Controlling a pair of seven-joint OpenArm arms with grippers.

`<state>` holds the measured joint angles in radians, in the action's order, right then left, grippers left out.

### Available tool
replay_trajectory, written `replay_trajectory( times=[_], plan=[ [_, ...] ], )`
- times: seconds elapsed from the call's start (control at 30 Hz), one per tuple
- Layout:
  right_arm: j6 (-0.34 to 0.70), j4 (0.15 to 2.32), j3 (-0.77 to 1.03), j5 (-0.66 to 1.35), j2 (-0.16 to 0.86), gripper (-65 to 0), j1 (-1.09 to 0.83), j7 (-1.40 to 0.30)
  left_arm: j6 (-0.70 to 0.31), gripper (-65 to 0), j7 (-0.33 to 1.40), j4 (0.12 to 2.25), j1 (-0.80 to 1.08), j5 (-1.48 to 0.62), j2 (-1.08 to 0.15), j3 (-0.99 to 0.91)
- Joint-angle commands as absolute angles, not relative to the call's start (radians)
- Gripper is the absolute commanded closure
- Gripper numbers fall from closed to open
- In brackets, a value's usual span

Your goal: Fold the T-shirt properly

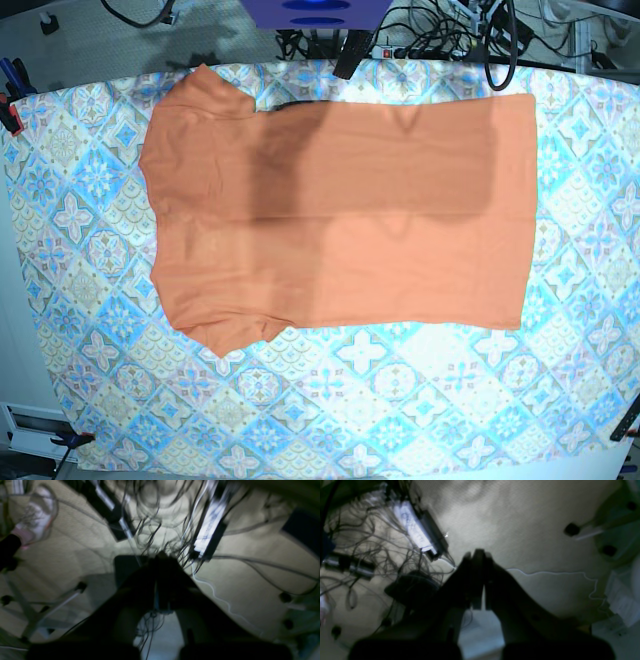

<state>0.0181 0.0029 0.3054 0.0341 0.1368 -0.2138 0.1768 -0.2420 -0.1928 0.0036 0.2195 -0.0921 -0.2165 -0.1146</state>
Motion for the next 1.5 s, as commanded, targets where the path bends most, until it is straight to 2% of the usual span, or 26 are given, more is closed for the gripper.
replay_trajectory(
  times=[0.0,0.17,0.33,0.4,0.5,0.67,0.73,0.97,1.13,1.27,1.4,1.47],
  plan=[
    [0.015,0.002,0.321,0.036,0.142,0.0,-0.231,0.208,-0.251,0.0,-0.228,0.000,0.251,-0.097,-0.245,-0.139],
    [0.015,0.005,0.335,0.036,0.142,0.0,-0.278,0.348,-0.300,0.0,-0.390,0.000,0.312,-0.096,-0.269,-0.254],
    [0.015,0.005,0.338,0.036,0.139,0.0,-0.328,0.570,-0.377,0.0,-0.618,0.000,0.380,-0.097,-0.269,-0.348],
    [0.015,0.005,0.335,0.036,0.136,0.0,-0.360,0.697,-0.414,0.0,-0.762,0.000,0.424,-0.097,-0.265,-0.387],
    [0.015,0.005,0.334,0.035,0.117,0.0,-0.420,0.928,-0.417,0.0,-0.977,0.000,0.476,-0.097,-0.228,-0.418],
    [0.015,0.000,0.334,0.035,0.088,0.0,-0.507,1.296,-0.414,0.0,-1.194,0.000,0.535,-0.133,-0.177,-0.438],
    [0.015,0.025,0.334,0.031,0.076,0.0,-0.541,1.297,-0.417,0.0,-1.254,0.000,0.547,-0.171,-0.160,-0.467],
    [0.015,0.051,0.334,0.031,0.074,0.0,-0.559,1.302,-0.417,0.0,-1.250,0.005,0.549,-0.206,-0.166,-0.536],
    [0.015,0.150,0.334,0.031,0.071,0.0,-0.579,1.302,-0.417,0.0,-1.250,0.105,0.541,-0.206,-0.174,-0.545],
    [0.015,0.369,0.335,0.031,0.054,0.0,-0.679,1.302,-0.417,0.0,-1.250,0.305,0.588,-0.206,-0.142,-0.547],
    [0.015,0.642,0.340,0.033,0.022,0.0,-0.806,1.296,-0.417,-0.4,-1.242,0.633,0.711,-0.206,-0.053,-0.547],
    [0.015,0.785,0.337,0.033,0.002,-0.1,-0.874,1.294,-0.417,-3.8,-1.236,0.823,0.785,-0.205,0.016,-0.547]
  ],
)
